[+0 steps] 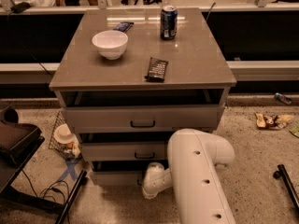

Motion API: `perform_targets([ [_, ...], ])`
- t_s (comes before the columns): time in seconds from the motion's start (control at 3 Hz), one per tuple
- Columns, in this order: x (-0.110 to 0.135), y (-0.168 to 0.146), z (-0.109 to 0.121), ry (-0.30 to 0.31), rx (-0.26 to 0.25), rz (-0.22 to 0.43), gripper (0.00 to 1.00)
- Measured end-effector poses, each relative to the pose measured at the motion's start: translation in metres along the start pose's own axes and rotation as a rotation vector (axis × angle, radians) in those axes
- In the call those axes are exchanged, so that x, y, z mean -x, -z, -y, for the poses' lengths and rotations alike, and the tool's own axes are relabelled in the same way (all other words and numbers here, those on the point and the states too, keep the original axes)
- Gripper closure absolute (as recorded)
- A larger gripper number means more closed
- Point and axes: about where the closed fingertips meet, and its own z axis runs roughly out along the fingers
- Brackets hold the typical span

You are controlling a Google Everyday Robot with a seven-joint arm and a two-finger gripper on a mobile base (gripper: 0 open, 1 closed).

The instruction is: Open bottom drawer

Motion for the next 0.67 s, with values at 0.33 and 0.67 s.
perform_targets([
  [0.33,0.0000,-0.0006,-0.0009,0.000,0.001,0.000,1.00],
  [0.67,0.0000,-0.0006,-0.0007,0.000,0.001,0.000,1.00],
])
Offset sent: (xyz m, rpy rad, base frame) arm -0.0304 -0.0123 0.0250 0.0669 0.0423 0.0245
